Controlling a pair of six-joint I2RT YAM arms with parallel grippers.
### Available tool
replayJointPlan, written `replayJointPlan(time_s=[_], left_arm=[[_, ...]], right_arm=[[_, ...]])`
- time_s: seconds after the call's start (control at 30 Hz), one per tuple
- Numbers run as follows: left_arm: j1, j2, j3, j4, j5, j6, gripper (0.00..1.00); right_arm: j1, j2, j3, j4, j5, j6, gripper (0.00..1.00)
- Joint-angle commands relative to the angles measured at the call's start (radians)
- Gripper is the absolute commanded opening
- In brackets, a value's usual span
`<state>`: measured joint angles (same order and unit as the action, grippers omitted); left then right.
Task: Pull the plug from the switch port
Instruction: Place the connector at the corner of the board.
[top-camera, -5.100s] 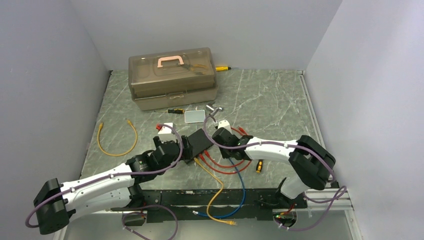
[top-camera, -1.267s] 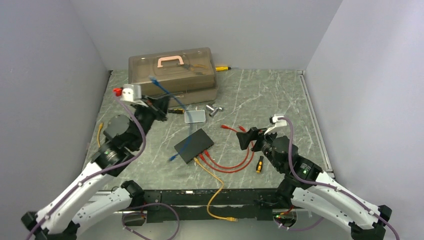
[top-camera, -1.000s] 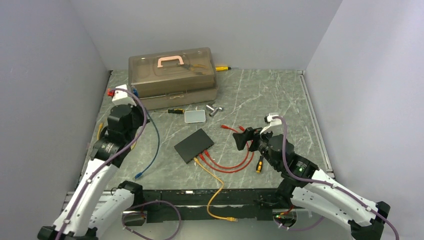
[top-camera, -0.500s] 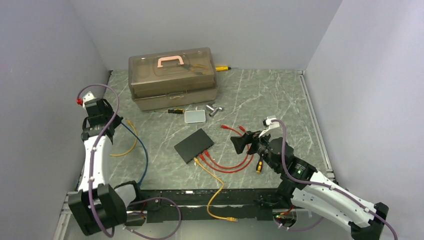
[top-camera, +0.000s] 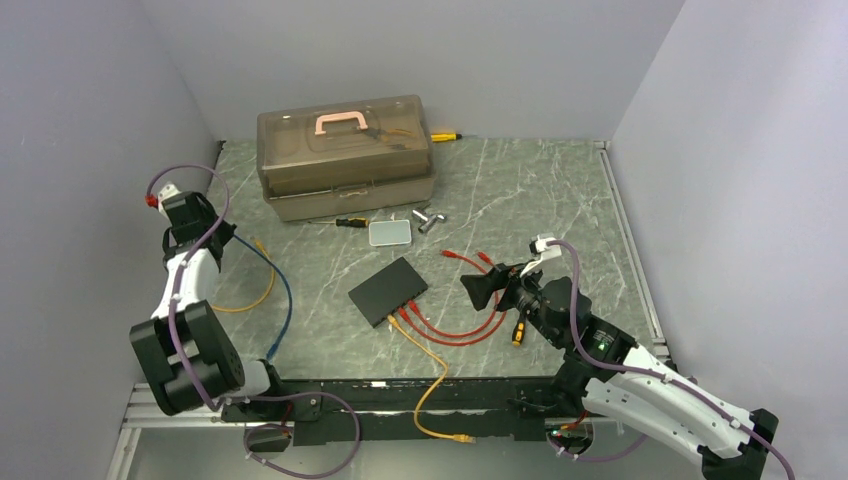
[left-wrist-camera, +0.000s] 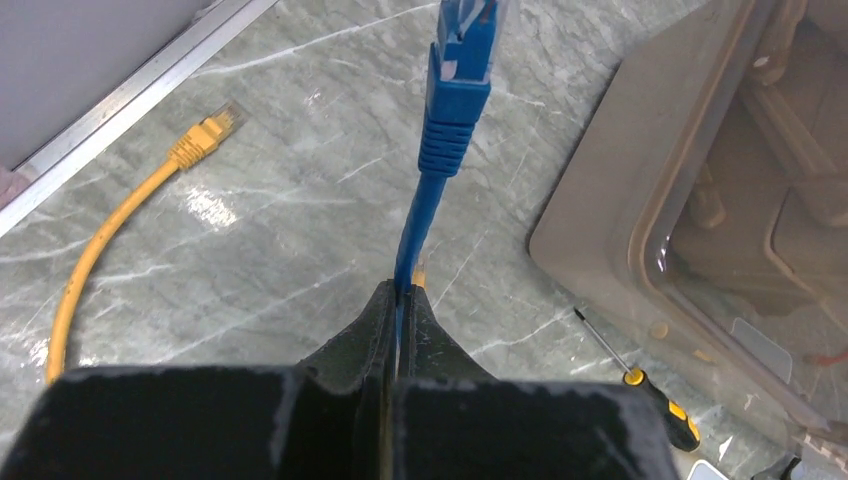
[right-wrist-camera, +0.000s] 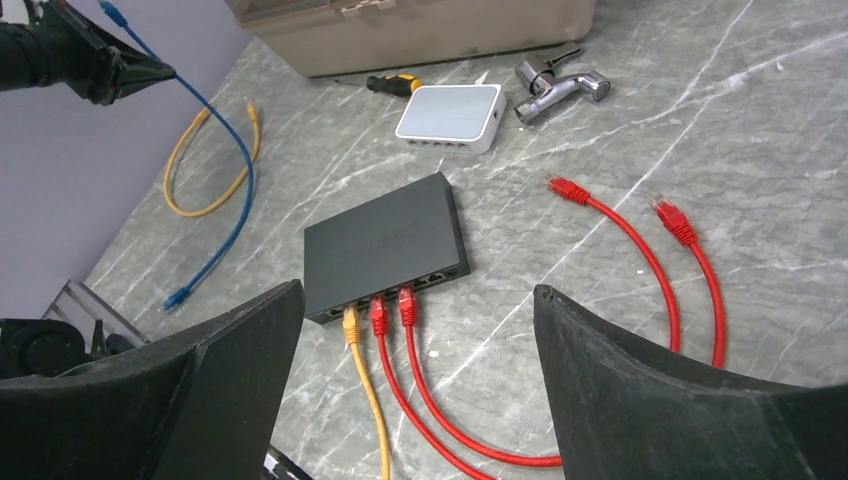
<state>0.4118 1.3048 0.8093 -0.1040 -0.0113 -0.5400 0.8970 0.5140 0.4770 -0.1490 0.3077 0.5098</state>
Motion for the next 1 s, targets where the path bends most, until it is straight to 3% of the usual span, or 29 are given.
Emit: replayJointPlan(time_s=[0.0,0.03,0.17,0.27,0.3,0.33,0.43,0.6,0.67,0.77,0.83,0.97], left_arm=[[0.004,0.042,0.063,0.035,0.014,0.008,0.02],[0.004,0.039,0.052,0.045,0.014,0.007,0.08],[0.007,0.017,0.064,0.021,0.014,-0.010,0.58],[0.005,-0.015,0.105,-0.039,0.014,-0.027,0.79],[0.003,-0.030,0.117,-0.074,-0.003,-0.036,0.95],[-0.002,-0.046,0.133,-0.126,-0.060,-0.055,0.99],[-0.023,-0.129,0.158,-0.225,-0.115,-0.084,0.99],[-0.129,-0.380,0.120,-0.230,-0.075,-0.103,0.99],[-0.274,-0.477,0.117,-0.239,-0.107,-0.090,1.00],[-0.674,-0.595,0.061,-0.202,-0.226,-0.100,0.99],[-0.859,-0.619,-0.001,-0.155,-0.268,-0.124,1.00],[-1.094,-0.564,-0.115,-0.036,-0.291,-0.134,0.99]], right_arm=[[-0.001,-0.004,-0.007,0.021,-0.004,0.012,0.87],[0.000,-0.001,-0.005,0.024,-0.005,0.012,0.87],[-0.001,0.016,0.005,0.021,-0.004,0.005,0.87],[-0.001,0.021,0.015,0.019,-0.005,0.001,0.87],[0.000,0.020,0.015,0.019,-0.005,0.001,0.87],[-0.001,0.018,0.017,0.019,-0.004,0.001,0.87],[0.000,0.018,0.023,0.021,-0.002,-0.003,0.87],[0.000,0.039,0.041,0.029,-0.008,-0.016,0.88],[-0.001,0.071,0.052,0.038,-0.017,-0.017,0.88],[-0.001,0.134,0.077,0.058,-0.036,-0.011,0.88],[-0.001,0.191,0.097,0.072,-0.065,-0.005,0.87],[-0.004,0.306,0.138,0.094,-0.115,0.015,0.87]])
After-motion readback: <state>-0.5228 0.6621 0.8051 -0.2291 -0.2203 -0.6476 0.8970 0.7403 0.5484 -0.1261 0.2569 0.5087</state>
